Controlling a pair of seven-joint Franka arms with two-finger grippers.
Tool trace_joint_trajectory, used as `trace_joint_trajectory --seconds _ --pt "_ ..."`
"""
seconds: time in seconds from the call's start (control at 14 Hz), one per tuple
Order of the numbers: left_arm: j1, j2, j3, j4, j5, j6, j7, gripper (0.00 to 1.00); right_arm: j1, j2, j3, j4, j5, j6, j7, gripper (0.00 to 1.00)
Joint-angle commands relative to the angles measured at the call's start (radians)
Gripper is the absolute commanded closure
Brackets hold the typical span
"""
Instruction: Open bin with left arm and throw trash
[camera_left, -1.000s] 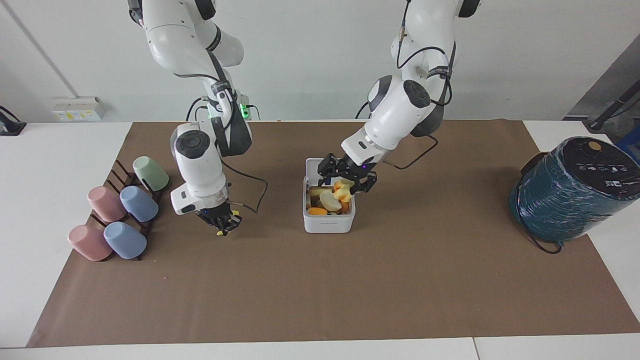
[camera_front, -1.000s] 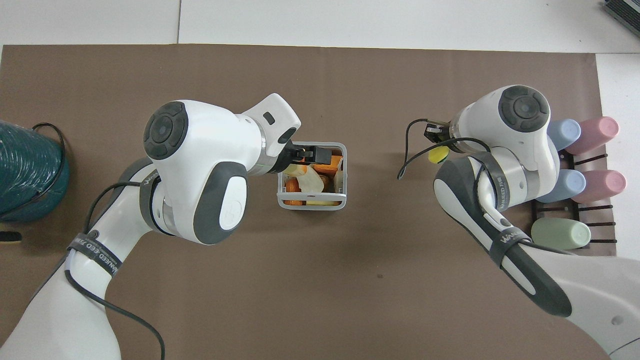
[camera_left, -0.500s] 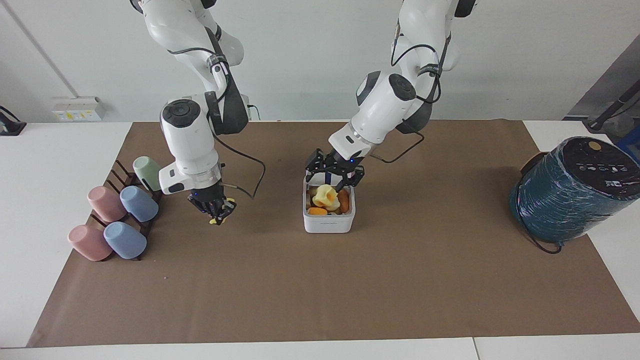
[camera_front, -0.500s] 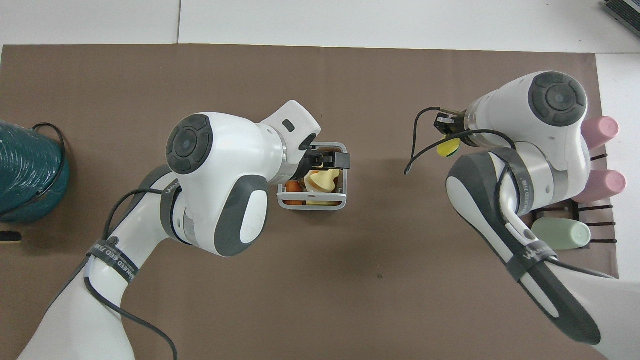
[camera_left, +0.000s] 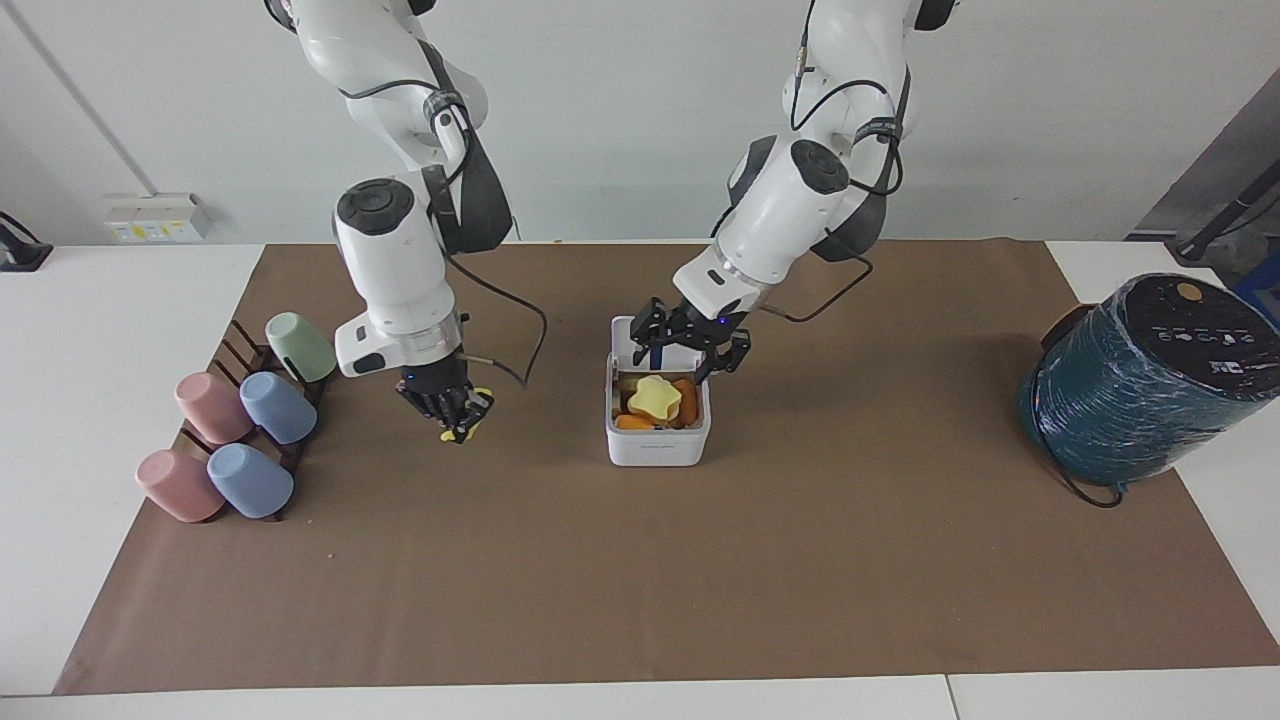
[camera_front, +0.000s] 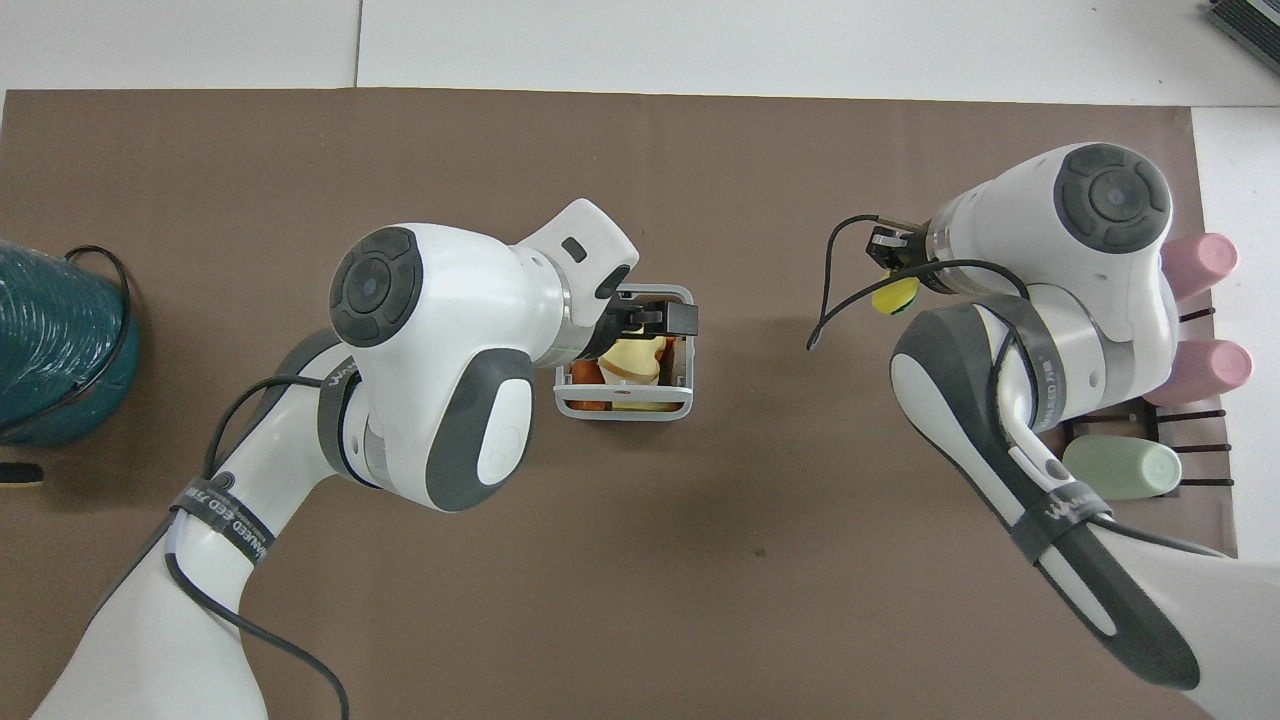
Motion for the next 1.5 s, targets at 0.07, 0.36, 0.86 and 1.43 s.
trace_joint_trajectory --seconds 0.07,0.36,0.86,1.43 --pt "0.052 -0.094 0.003 -0.003 0.188 -0.153 -0.004 0.00 0.100 0.007 0.009 0.027 0.061 0.001 0.169 1.00" --pt "0.149 -0.192 0.002 -0.003 0.277 -0.315 0.020 0.00 0.211 0.022 0.008 0.006 0.132 0.097 0.309 0.97" --pt "0.344 -0.255 0.005 0.046 0.306 -0.512 0.301 0.00 0.245 0.056 0.008 -0.021 0.138 0.108 0.343 0.91" --pt "0.422 -0.233 0.006 0.235 0.360 -0.736 0.338 0.00 0.268 0.093 0.011 -0.021 0.202 0.155 0.355 0.91"
